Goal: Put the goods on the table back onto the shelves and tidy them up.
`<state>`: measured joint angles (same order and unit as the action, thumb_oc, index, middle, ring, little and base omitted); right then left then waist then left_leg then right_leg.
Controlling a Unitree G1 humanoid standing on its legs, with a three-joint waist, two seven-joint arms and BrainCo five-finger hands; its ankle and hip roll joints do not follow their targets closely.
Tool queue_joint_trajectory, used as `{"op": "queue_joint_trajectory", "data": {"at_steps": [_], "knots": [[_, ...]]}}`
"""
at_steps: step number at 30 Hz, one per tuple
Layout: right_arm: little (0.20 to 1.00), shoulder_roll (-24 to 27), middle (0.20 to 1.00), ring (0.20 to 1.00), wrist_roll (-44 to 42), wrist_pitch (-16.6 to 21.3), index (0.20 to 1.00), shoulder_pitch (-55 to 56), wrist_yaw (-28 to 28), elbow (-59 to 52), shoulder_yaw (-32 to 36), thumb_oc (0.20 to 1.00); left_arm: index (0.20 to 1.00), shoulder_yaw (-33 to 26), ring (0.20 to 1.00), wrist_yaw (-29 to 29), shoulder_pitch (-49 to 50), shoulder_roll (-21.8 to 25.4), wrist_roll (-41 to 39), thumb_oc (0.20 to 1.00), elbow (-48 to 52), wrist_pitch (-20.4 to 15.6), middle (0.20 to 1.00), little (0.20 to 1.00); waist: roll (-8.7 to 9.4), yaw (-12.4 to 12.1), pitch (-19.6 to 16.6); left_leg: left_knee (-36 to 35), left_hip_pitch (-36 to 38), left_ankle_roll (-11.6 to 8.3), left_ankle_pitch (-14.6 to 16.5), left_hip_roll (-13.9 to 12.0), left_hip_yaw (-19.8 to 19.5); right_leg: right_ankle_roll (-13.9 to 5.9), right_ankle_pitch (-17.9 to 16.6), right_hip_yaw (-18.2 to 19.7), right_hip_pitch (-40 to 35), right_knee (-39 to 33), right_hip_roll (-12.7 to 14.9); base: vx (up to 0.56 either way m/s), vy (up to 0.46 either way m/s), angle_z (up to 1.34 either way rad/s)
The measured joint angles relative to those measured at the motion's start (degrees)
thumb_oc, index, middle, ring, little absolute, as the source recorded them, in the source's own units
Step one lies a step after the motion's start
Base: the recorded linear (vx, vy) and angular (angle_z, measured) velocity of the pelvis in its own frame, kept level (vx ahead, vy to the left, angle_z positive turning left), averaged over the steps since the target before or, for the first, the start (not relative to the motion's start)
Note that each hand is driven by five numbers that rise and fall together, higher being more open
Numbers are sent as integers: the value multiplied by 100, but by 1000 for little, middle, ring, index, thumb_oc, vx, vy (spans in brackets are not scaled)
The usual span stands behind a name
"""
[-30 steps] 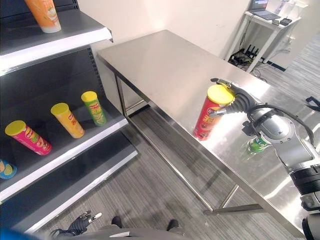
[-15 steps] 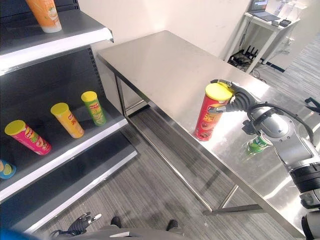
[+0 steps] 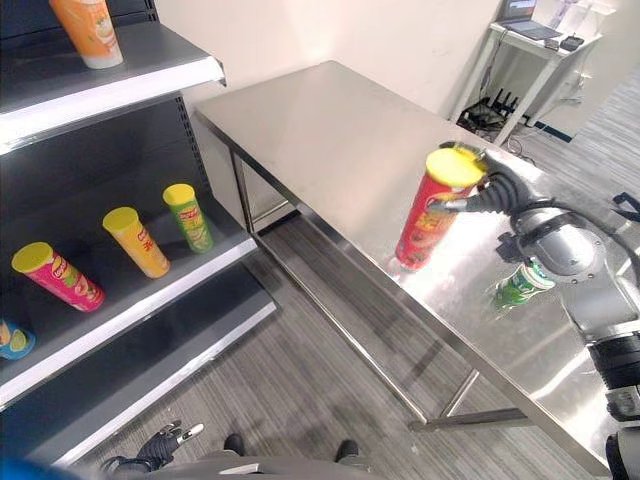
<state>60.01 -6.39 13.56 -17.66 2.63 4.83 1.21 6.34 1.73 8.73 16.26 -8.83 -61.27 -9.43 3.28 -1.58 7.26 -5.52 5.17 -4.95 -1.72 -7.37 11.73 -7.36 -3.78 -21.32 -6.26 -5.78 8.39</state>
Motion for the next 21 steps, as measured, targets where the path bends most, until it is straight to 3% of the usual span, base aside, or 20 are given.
{"op": "queue_joint_trajectory", "data": {"at_steps": [3, 8, 15, 21], "knots": [[200, -61, 200, 200, 203, 241, 200, -48, -490, -561, 481, 200, 1000, 2, 1000, -90, -19, -33, 3, 1000, -11, -2, 1000, 1000, -79, 10, -46, -1, 1, 0, 0, -3, -1, 3, 2, -1, -5, 3, -4, 0, 0, 0], [200, -137, 200, 200, 402, 503, 200, -144, -738, -1140, 509, 200, 1000, 10, 1000, -135, -14, -33, 12, 1000, 85, -5, 1000, 1000, -82, -6, -56, -2, 7, 0, 0, -4, -5, 5, 3, -1, -14, 0, -6, -3, -9, 1], [200, -225, 200, 200, 426, 587, 200, -820, -647, -1393, -351, 200, 1000, 54, 1000, -128, 236, -28, -4, 1000, 484, -11, 1000, 1000, -85, -69, -53, 1, -1, -10, -15, -16, -107, 11, 27, -87, -92, -17, -24, -29, -69, 7], [200, -163, 200, 200, 390, 599, 200, -1314, -449, -1396, -843, 200, 1000, -1, 1000, -127, 319, -26, -234, 1000, 648, -15, 1000, 1000, -144, -296, 8, 5, -172, -103, -139, -79, -426, 67, 85, -361, -118, -17, -112, -72, -136, 25]]}}
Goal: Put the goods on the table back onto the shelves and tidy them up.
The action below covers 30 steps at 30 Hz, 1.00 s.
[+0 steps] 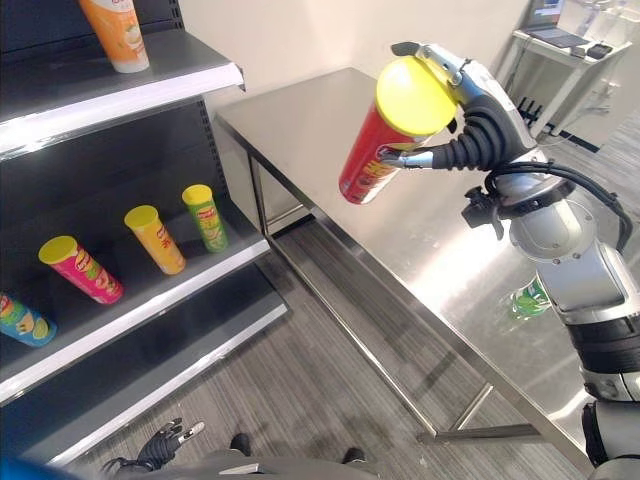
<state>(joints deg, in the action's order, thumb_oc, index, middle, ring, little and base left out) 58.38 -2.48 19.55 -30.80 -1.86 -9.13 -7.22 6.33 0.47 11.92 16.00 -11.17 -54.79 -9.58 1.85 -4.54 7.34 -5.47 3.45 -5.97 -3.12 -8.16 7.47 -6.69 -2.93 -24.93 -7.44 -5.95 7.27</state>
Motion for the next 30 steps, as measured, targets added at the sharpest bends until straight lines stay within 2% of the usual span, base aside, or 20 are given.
{"op": "queue_joint_trajectory", "data": {"at_steps": [3, 5, 6, 7, 8, 9, 11, 12, 13, 14, 15, 17, 18, 19, 20, 21, 24, 26, 27, 30], "knots": [[200, 48, 200, 200, -25, 53, 200, -149, 35, -28, -42, 200, 1000, -37, 1000, -13, -116, -2, -232, 1000, 12, -41, 1000, 1000, -123, -252, 221, 62, -201, -67, -136, -6, -385, 25, 75, -370, -149, 32, -134, -130, -49, 65], [200, 274, 200, 200, -23, 66, 200, -169, 46, -73, -38, 200, 1000, -82, 1000, -24, -229, -29, -380, 1000, 1, -102, 1000, 1000, -185, -263, 324, 138, -395, -87, -161, -56, -673, 69, 114, -675, -192, 31, -117, -132, 143, 94], [200, 398, 200, 200, -20, 90, 200, -170, 44, -108, -38, 200, 1000, -110, 1000, -40, -308, -18, -451, 1000, -106, -136, 1000, 1000, -142, -355, 397, 128, -492, -152, 110, -218, -227, 162, 72, -939, -159, 72, -16, -167, 270, 88], [200, 367, 200, 200, -10, 87, 200, -157, 45, -122, -45, 200, 1000, -186, 1000, -48, -314, 1, -451, 1000, -178, -118, 1000, 1000, -33, -257, 444, 305, -526, -186, 98, -371, 446, 187, 81, -1069, -182, 78, 116, -87, 161, 69], [200, 356, 200, 200, -8, 88, 200, -158, 44, -124, -45, 200, 1000, -213, 1000, -52, -308, 3, -451, 1000, -192, -117, 1000, 1000, 4, -233, 466, 392, -540, -193, 100, -431, 542, 190, 83, -1118, -188, 87, 153, -82, 320, 68], [200, 366, 200, 200, -8, 94, 200, -163, 35, -148, -44, 200, 1000, -248, 1000, -67, -236, -11, -453, 1000, -208, -123, 1000, 1000, 49, -135, 494, 728, -534, -208, 106, -1035, 947, 207, 89, -1263, -250, 75, 294, -98, 350, 52], [200, 384, 200, 200, 13, 95, 200, -131, 40, -153, -8, 200, 1000, -279, 1000, -76, -249, -37, -457, 1000, -389, -171, 1000, 1000, -26, 75, 458, 1115, -406, -630, 15, -1550, 895, 47, -11, -1372, -323, 159, 508, -131, 387, 44], [200, 517, 200, 200, 15, 96, 200, -108, 39, -229, 74, 200, 1000, -298, 1000, -81, -259, -56, -462, 1000, -449, -181, 1000, 1000, -86, 243, 432, 1390, -312, -758, -53, -1790, 807, -57, -75, -1384, -315, 313, 800, -92, 256, 42], [200, 654, 200, 200, 11, 97, 200, -70, 14, -262, 90, 200, 1000, -318, 1000, -107, -215, -117, -465, 1000, -443, -185, 1000, 1000, -205, 372, 365, 1305, -240, -535, -449, -1733, 744, -101, -96, -1376, -343, 392, 900, -90, 360, 56], [200, 915, 200, 200, 17, 88, 200, -34, 7, -316, 84, 200, 1000, -325, 1000, -140, -185, -221, -488, 1000, -372, -220, 1000, 1000, -340, 485, 298, 1173, -186, -310, -1220, -1705, 649, -175, -142, -1355, -367, 460, 1000, -112, 478, 77], [200, 943, 200, 200, 20, 98, 200, 337, -2, -431, 325, 200, 1000, -329, 1000, -155, -291, -253, -551, 1000, -407, -311, 1000, 1000, -393, 600, 210, 958, 1, -874, -520, -1422, 443, -233, -242, -1297, -379, 792, 1477, -99, 472, 104], [200, 813, 200, 200, 21, 69, 200, 877, 11, -595, 560, 200, 1000, -193, 1000, -169, -528, -184, -548, 1000, -367, -321, 1000, 1000, -302, 745, 149, 780, -8, -645, -196, -1031, 160, -314, -108, -1191, -303, 1362, 1966, -71, 373, 108], [200, 827, 200, 200, 26, 79, 200, 1055, 121, -699, 607, 200, 1000, -160, 1000, -173, -643, -79, -537, 1000, -213, -382, 1000, 1000, -310, 723, 91, 691, -140, -588, 54, -971, -30, -569, 221, -945, -84, 1004, 1803, -61, 449, 76], [200, 751, 200, 200, 31, 85, 200, 1140, 149, -756, 682, 200, 1000, -161, 1000, -170, -696, 95, -512, 1000, -209, -396, 1000, 1000, -156, 666, 76, 716, -267, -625, 105, -816, -31, -407, 32, -917, -64, 480, 1735, -71, 454, 76], [200, 616, 200, 200, 35, 85, 200, 1201, 157, -766, 740, 200, 1000, -168, 1000, -159, -793, 276, -422, 1000, -233, -380, 1000, 1000, 92, 685, 97, 744, -333, -714, 170, -619, -79, -149, -504, -936, -5, 404, 1799, -90, 438, 77], [200, 340, 200, 200, 51, 62, 200, 1539, 168, -695, 1024, 200, 1000, -143, 1000, -147, -890, 252, -330, 1000, -293, -362, 1000, 1000, 74, 594, 71, 1060, -471, -749, 521, -539, -92, -412, -741, -735, -80, 608, 1953, -91, 413, 66], [200, 120, 200, 200, 264, -165, 200, 1762, 172, -518, 1091, 200, 1000, 92, 1000, -68, -662, 324, -102, 1000, -225, -352, 1000, 1000, 146, 574, 94, 1218, -404, -535, 679, -239, -45, -61, -1272, -673, -95, 869, 2320, -62, 282, 23], [200, 96, 200, 200, 263, -264, 200, 1969, 166, -395, 1177, 200, 1000, 126, 1000, -11, -497, 429, -30, 1000, -226, -334, 1000, 1000, 192, 607, 134, 1140, -238, -298, 685, -19, 63, 146, -2250, -499, -18, 974, 2536, -72, 349, 7], [200, 8, 200, 200, 264, -300, 200, 2005, 165, -336, 1171, 200, 1000, 128, 1000, -10, -491, 511, 52, 1000, -236, -318, 1000, 1000, 177, 624, 128, 1108, -175, -195, 663, 14, 96, 415, -2483, -433, 32, 1060, 2654, -47, 223, 5], [200, -194, 200, 200, 257, -276, 200, 2175, 158, -367, 1185, 200, 1000, 125, 1000, -9, -690, 907, 248, 1000, -299, -258, 1000, 1000, 517, 662, 232, 1143, -236, 54, 713, 205, 265, 636, -2678, 275, 406, 1555, 2659, -63, 342, -3]]}}
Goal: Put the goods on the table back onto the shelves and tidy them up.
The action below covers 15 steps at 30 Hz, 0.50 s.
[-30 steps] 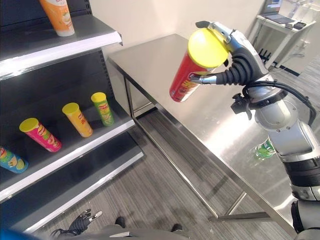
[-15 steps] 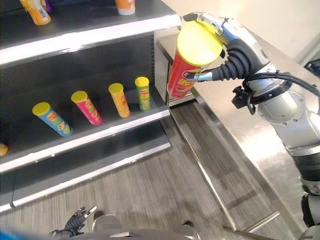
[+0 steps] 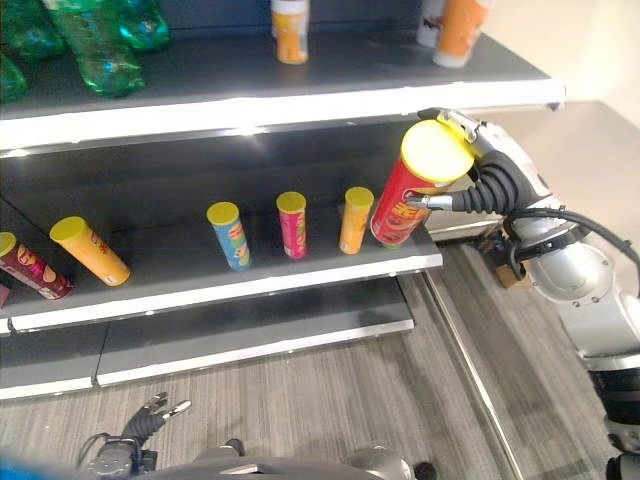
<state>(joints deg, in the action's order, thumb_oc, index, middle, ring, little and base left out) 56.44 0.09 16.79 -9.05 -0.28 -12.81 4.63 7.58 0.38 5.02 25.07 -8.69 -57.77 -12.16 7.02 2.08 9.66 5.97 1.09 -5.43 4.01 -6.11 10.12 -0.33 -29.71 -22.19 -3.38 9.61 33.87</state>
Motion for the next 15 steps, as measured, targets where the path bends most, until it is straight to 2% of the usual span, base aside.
{"op": "queue_joint_trajectory", "data": {"at_steps": [1, 2, 3, 4, 5, 6, 7, 8, 9, 10, 13, 15], "knots": [[200, -42, 200, 200, 4, -24, 200, -57, 69, 10, -71, 200, 1000, -20, 1000, -10, -204, 160, 44, 1000, -64, 44, 1000, 1000, 127, 13, 141, -107, 95, 111, -75, 76, -2, -12, 34, 419, 379, 475, 20, -58, 381, 5], [200, -47, 200, 200, -6, 1, 200, -80, 84, -9, -68, 200, 1000, -24, 1000, -8, -295, 110, 50, 1000, -104, 87, 1000, 1000, 37, 18, 196, -212, 159, 145, -63, -139, -44, -507, 804, 657, 528, 809, -242, -41, 246, -4], [200, -49, 200, 200, -11, 34, 200, -85, 83, -47, -67, 200, 1000, -45, 1000, -14, -359, 47, 50, 1000, -108, 111, 1000, 1000, -164, 64, 278, -360, 256, 169, -164, -384, -118, -822, 1904, 793, 513, 1010, -875, -7, 132, 12], [200, 73, 200, 200, -19, 88, 200, -131, 89, -158, -66, 200, 1000, -73, 1000, -6, -366, -38, 51, 1000, -93, 104, 1000, 1000, -397, 134, 305, -662, 408, 219, -392, -619, -144, -874, 2675, 749, 515, 935, -1776, -5, 92, 21], [200, 167, 200, 200, -24, 127, 200, -319, 99, -187, -112, 200, 1000, -83, 1000, -2, -385, -150, 51, 1000, -94, 92, 1000, 1000, -396, 225, 302, -701, 405, 190, -417, -605, -173, -946, 2994, 773, 517, 790, -2226, -7, 97, 27], [200, 176, 200, 200, -29, 142, 200, -451, 98, -202, -147, 200, 1000, -129, 1000, -1, -434, -212, 50, 1000, -174, 101, 1000, 1000, -383, 286, 300, -743, 403, 173, -429, -609, -245, -825, 3239, 882, 524, 644, -2672, -10, 16, 36], [200, 248, 200, 200, -39, 154, 200, -675, 110, -250, -276, 200, 1000, -116, 1000, 8, -493, -322, 54, 1000, -401, 95, 1000, 1000, -177, 358, 167, -900, 440, 71, -511, -386, -290, -262, 3482, 867, 415, -37, -3149, 8, -32, 32], [200, 298, 200, 200, -34, 185, 200, -806, 148, -258, -321, 200, 1000, -116, 1000, 7, -507, -507, 65, 1000, -531, 111, 1000, 1000, -295, 392, 167, -1007, 521, 11, -569, -364, -291, -82, 3387, 776, 321, -182, -3185, 29, -52, 17], [200, 315, 200, 200, -49, 189, 200, -931, 175, -273, -423, 200, 1000, -103, 1000, 40, -486, -612, 101, 1000, -613, 95, 1000, 1000, -367, 382, 104, -1062, 515, 45, -616, -338, -259, -106, 3307, 818, 335, -286, -3197, 41, -72, -14], [200, 412, 200, 200, -45, 189, 200, -1098, 243, -343, -554, 200, 1000, -111, 1000, 43, -390, -758, 109, 1000, -654, 125, 1000, 1000, -528, 378, 51, -1095, 506, 30, -623, -379, -203, -93, 3259, 846, 294, -522, -3280, 43, -69, -21], [200, 472, 200, 200, -70, 218, 200, -1138, 286, -441, -631, 200, 1000, -130, 1000, 43, -191, -892, 108, 1000, -609, 124, 1000, 1000, -642, 372, -34, -1075, 538, 55, -645, -411, -70, -95, 3093, 908, 133, -860, -3370, 45, -64, -16], [200, 482, 200, 200, -121, 222, 200, -1170, 335, -457, -777, 200, 1000, -128, 1000, 45, -113, -914, 108, 1000, -602, 119, 1000, 1000, -613, 290, -38, -945, 603, 7, -611, -440, 139, -94, 3028, 1002, 24, -1016, -3397, -41, -37, -29]]}}
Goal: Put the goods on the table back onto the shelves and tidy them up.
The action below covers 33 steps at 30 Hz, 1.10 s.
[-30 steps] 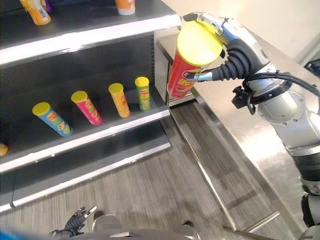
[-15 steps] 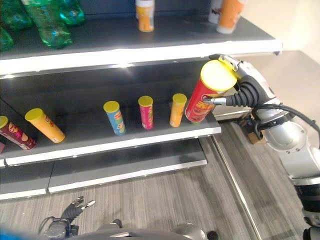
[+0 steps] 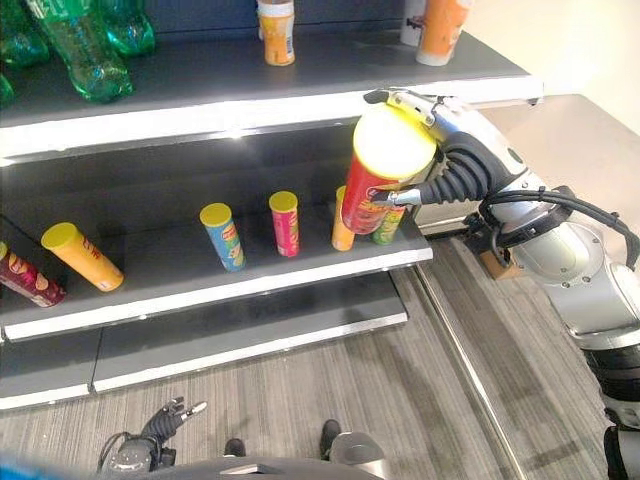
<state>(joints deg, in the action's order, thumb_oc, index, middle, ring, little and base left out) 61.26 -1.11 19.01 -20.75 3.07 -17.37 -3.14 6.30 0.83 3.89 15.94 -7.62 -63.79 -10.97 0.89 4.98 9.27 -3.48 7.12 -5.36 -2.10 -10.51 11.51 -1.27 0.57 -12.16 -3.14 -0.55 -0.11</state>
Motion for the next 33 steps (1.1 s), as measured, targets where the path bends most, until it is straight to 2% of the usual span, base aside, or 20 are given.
{"op": "queue_joint_trajectory", "data": {"at_steps": [4, 6, 8, 9, 12, 13, 16, 18, 19, 20, 21, 22, 24, 25, 26, 27, 28, 30, 32, 33], "knots": [[200, 7, 200, 200, -180, 6, 200, -64, 138, -60, -223, 200, 1000, 8, 1000, -6, -149, 0, -7, 1000, 27, -9, 1000, 1000, 262, -88, -15, 1014, -539, -143, -35, 131, 25, 16, -57, -51, -114, -196, 256, -68, 3, 8], [200, 7, 200, 200, -180, 7, 200, -119, 193, -101, -306, 200, 1000, 9, 1000, -6, -154, -42, -8, 1000, 99, -13, 1000, 1000, 301, -80, -4, 1219, -623, -197, -63, 163, 36, 27, -163, -90, -264, -390, 334, 33, 100, 14], [200, -69, 200, 200, -180, -1, 200, -193, 278, -208, -456, 200, 1000, 8, 1000, -7, -27, -50, -9, 1000, 108, -12, 1000, 1000, 288, -57, -4, 1157, -592, -322, 74, 17, 224, 76, -212, -120, -367, -474, 365, 42, 238, 7], [200, -129, 200, 200, -199, 2, 200, -212, 319, -237, -529, 200, 1000, 11, 1000, -10, 6, -43, -10, 1000, 83, -11, 1000, 1000, 292, -53, -3, 1145, -593, -336, 74, -102, 187, 97, -225, -83, -349, -468, 385, -31, 382, -14], [200, -176, 200, 200, -240, 25, 200, -263, 383, -164, -849, 200, 1000, 12, 1000, -61, -32, 3, -14, 1000, 51, -19, 1000, 1000, 258, -50, -20, 890, -654, -405, 72, -1002, -160, 74, -307, -27, -81, -308, 483, -37, 402, -13], [200, -166, 200, 200, -237, 8, 200, -259, 387, -110, -913, 200, 1000, 2, 1000, -70, -56, 12, -17, 1000, 56, -21, 1000, 1000, 236, -48, -35, 717, -654, -465, 41, -1345, -185, 1, -323, -6, 10, -279, 535, -4, 445, -2], [200, -140, 200, 200, -229, -30, 200, -122, 383, 56, -830, 200, 1000, 39, 1000, -71, -175, -1, -15, 1000, 115, -24, 1000, 1000, 164, -34, -52, 419, -620, -887, -215, -1807, -316, -406, -426, -46, 76, -294, 880, 20, 398, 14], [200, -27, 200, 200, -228, -30, 200, -78, 381, 55, -814, 200, 1000, 125, 1000, -72, -149, -4, -15, 1000, 265, -42, 1000, 1000, -35, -43, -94, 361, -550, -848, -320, -1661, -544, -694, -549, -60, 28, -360, 1098, 65, 320, 19], [200, 97, 200, 200, -222, -31, 200, -30, 382, 51, -766, 200, 1000, 217, 1000, -71, -132, -20, -14, 1000, 339, -48, 1000, 1000, -244, -44, -121, 382, -450, -750, -413, -1433, -776, -899, -604, -84, -33, -384, 1171, 49, 246, 42], [200, 89, 200, 200, -215, -31, 200, 142, 371, 50, -669, 200, 1000, 204, 1000, -89, -90, -3, -17, 1000, 442, -51, 1000, 1000, -372, 40, -169, 275, -383, -1030, 106, -1291, -617, -1085, -638, -188, -139, -369, 1344, 48, 243, 52], [200, -252, 200, 200, -195, -53, 200, 397, 370, 70, -608, 200, 1000, 201, 1000, -110, -134, 144, -16, 1000, 458, -63, 1000, 1000, 22, 31, -150, 312, -371, -989, 127, -948, -612, -1183, -686, -209, -132, -265, 1760, 67, 504, 49], [200, -431, 200, 200, -183, -103, 200, 541, 417, 48, -743, 200, 1000, 197, 1000, -162, -153, 378, -15, 1000, 455, -58, 1000, 1000, 239, -58, -127, 347, -390, -958, 215, -614, -575, -915, -762, -284, 42, -12, 2048, 65, 587, 23], [200, -732, 200, 200, -129, -146, 200, 790, 459, 17, -545, 200, 1000, 298, 1000, -166, -173, 669, 4, 1000, 262, -20, 1000, 1000, 455, -94, -177, 408, -387, -654, 375, -184, -524, -695, -1417, -218, 82, 125, 2442, 5, 532, 13], [200, -798, 200, 200, -122, -192, 200, 775, 440, 19, -549, 200, 1000, 294, 1000, -179, -116, 717, 3, 1000, 264, -13, 1000, 1000, 511, -107, -200, 306, -228, -544, 363, -25, -429, -688, -1733, -156, 171, 220, 2551, -45, 266, -14], [200, -819, 200, 200, -116, -200, 200, 731, 441, -11, -562, 200, 1000, 283, 1000, -188, -58, 756, 1, 1000, 267, -15, 1000, 1000, 464, -155, -171, 246, -202, -420, 429, 96, -299, -768, -2142, -116, 263, 257, 2669, -68, 373, -35], [200, -846, 200, 200, -117, -195, 200, 691, 375, -17, -588, 200, 1000, 286, 1000, -186, -16, 757, 1, 1000, 273, -11, 1000, 1000, 438, -167, -165, 130, -120, -240, 409, 217, -239, -794, -2264, -201, 411, 400, 2855, -37, 241, -28], [200, -827, 200, 200, -111, -216, 200, 713, 373, -18, -606, 200, 1000, 250, 1000, -188, -19, 823, 0, 1000, 286, -14, 1000, 1000, 452, -163, -173, 61, -75, -162, 362, 339, -230, -782, -2277, -293, 413, 450, 2844, -32, 356, -15], [200, -873, 200, 200, -100, -251, 200, 688, 363, -2, -626, 200, 1000, 218, 1000, -173, 27, 853, 7, 1000, 324, -27, 1000, 1000, 499, -204, -154, -51, 8, -49, 337, 596, -138, -346, -2653, -535, 435, 479, 3038, -6, 311, 1], [200, -905, 200, 200, -98, -258, 200, 704, 363, 13, -637, 200, 1000, 229, 1000, -160, 5, 805, 106, 1000, 317, -24, 1000, 1000, 402, -123, -13, 21, 19, 96, 396, 675, -214, 78, -3008, -160, 619, 845, 3109, -2, 225, 23], [200, -907, 200, 200, -97, -266, 200, 753, 364, 29, -642, 200, 1000, 243, 1000, -161, -34, 749, 129, 1000, 321, -15, 1000, 1000, 247, -36, 54, -38, 87, 156, 382, 572, -284, -199, -2721, -38, 789, 1097, 3007, 19, 185, 14]]}}
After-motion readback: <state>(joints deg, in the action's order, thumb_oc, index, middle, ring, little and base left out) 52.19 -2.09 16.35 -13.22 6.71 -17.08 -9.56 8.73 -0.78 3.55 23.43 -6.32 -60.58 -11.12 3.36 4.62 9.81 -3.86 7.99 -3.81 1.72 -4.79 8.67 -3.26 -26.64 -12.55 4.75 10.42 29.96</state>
